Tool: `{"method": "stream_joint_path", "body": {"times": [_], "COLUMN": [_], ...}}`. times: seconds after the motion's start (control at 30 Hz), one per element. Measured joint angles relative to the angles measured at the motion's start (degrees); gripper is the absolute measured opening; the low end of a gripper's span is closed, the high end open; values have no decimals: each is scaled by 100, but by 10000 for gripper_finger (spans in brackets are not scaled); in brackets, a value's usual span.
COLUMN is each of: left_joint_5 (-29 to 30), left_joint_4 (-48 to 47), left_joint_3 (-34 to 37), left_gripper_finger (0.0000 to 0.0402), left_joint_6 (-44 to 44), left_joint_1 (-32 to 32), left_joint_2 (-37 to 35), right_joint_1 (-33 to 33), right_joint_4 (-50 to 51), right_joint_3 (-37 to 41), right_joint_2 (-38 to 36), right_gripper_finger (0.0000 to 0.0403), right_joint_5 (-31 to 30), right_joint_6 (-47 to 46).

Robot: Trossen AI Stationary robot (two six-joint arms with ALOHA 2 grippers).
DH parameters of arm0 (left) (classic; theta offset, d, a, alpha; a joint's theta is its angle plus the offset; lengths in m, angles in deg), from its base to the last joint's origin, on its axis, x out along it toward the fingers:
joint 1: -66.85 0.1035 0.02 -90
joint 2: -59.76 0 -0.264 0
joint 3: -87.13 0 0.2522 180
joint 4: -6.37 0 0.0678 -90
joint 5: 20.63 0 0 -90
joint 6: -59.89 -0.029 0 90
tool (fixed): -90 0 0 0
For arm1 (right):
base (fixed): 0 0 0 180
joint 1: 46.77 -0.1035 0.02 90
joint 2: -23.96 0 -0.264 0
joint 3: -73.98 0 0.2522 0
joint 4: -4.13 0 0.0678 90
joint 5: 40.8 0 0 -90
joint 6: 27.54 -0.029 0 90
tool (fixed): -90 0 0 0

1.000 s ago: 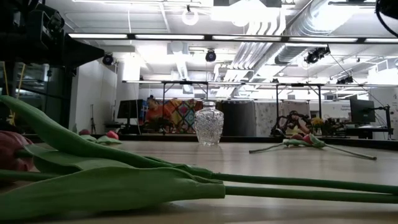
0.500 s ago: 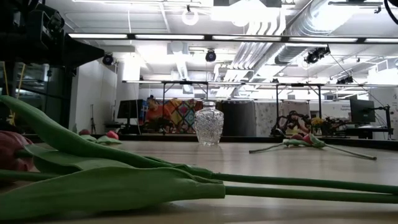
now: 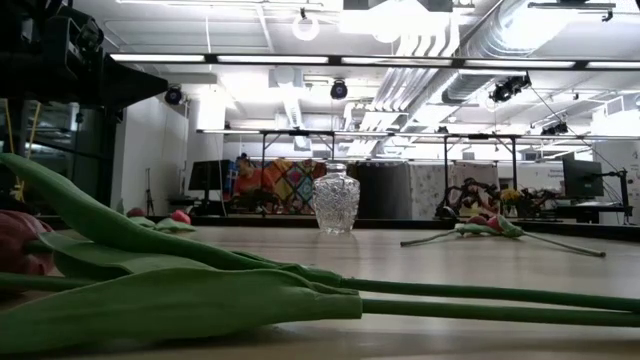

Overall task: Sort flowers into vase by color
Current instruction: Put the top right black flower into the blue vase

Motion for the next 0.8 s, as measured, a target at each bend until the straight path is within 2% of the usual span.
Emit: {"method": "stream_joint_path", "body": {"times": [0.13, 0.3, 0.6, 0.8], "left_joint_5": [0, 0, 0, 0], "left_joint_4": [0, -2, -2, -2], "left_joint_3": [0, 0, 0, 0], "left_gripper_finger": [8, 8, 8, 8], "left_joint_6": [0, 0, 1, 0], "left_joint_1": [1, 0, 0, 1], "left_joint_2": [0, 0, -2, 0], "right_joint_1": [-3, -3, 106, 103], "right_joint_4": [-18, -14, 28, 171], "right_joint_3": [3, 3, 3, 3], "right_joint_2": [18, 47, 622, 853], "right_gripper_finger": [0, 0, 0, 0], "right_joint_5": [-46, -439, -1967, -1977], "right_joint_6": [-237, -476, -1323, -1963]}}
